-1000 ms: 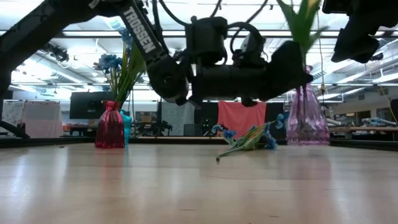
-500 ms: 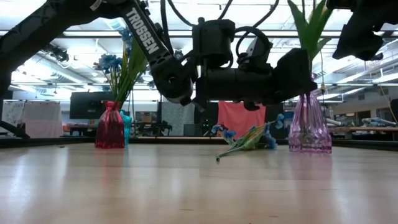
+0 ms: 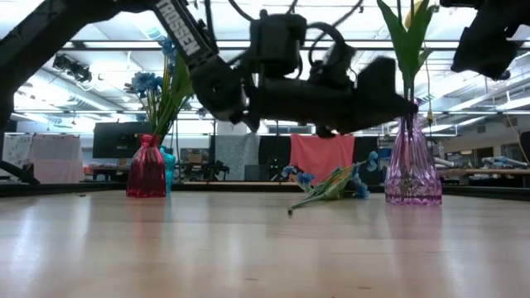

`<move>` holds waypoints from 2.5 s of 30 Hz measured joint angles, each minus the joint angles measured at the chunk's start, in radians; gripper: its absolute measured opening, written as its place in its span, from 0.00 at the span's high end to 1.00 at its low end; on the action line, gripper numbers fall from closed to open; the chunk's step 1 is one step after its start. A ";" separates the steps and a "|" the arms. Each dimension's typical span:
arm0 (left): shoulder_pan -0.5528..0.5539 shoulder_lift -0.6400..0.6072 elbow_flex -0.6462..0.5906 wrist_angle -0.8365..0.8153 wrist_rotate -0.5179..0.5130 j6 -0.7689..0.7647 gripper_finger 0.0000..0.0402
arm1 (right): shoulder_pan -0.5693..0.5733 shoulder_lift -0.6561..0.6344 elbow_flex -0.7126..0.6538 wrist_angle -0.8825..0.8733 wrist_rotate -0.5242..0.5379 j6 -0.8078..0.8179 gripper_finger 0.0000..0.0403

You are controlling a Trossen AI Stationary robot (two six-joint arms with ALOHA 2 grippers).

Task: Sort flowers into vase by color
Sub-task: Put the black flower into the red vase

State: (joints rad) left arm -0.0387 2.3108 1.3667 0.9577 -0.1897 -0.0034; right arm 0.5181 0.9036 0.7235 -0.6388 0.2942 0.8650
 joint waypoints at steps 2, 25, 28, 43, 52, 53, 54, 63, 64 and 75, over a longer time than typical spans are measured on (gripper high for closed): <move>0.000 -0.028 -0.030 -0.002 0.002 0.000 0.35 | 0.011 -0.015 0.000 -0.001 0.020 -0.007 0.50; 0.011 -0.324 -0.495 0.081 -0.121 -0.017 0.32 | 0.117 -0.348 -0.296 0.384 0.248 -0.342 0.50; 0.020 -0.385 -0.495 -0.027 -0.130 0.040 0.32 | 0.115 -0.385 -0.299 0.406 0.282 -0.375 0.50; 0.135 -0.707 -0.945 0.372 -0.150 0.106 0.45 | 0.114 -0.466 -0.299 0.468 0.448 -0.571 0.50; 0.175 -0.716 -0.845 -0.002 -0.107 0.051 0.47 | 0.108 -0.466 -0.299 0.473 0.490 -0.649 0.50; 0.175 -0.713 -0.825 -0.045 -0.107 0.054 0.47 | 0.106 -0.466 -0.299 0.473 0.491 -0.651 0.50; 0.175 -0.712 -0.806 -0.085 -0.107 0.056 0.47 | 0.104 -0.466 -0.299 0.472 0.491 -0.652 0.50; 0.175 -0.712 -0.748 -0.187 -0.099 0.062 0.47 | 0.094 -0.466 -0.299 0.467 0.490 -0.651 0.50; 0.177 -0.712 -0.748 -0.187 -0.099 0.053 0.47 | 0.094 -0.466 -0.299 0.467 0.490 -0.648 0.50; 0.181 -0.647 -0.743 -0.146 -0.094 0.026 0.47 | 0.094 -0.448 -0.299 0.472 0.489 -0.602 0.50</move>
State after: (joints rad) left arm 0.1425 1.6634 0.6242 0.8116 -0.2835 0.0225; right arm 0.6121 0.4557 0.4244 -0.1666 0.7830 0.2626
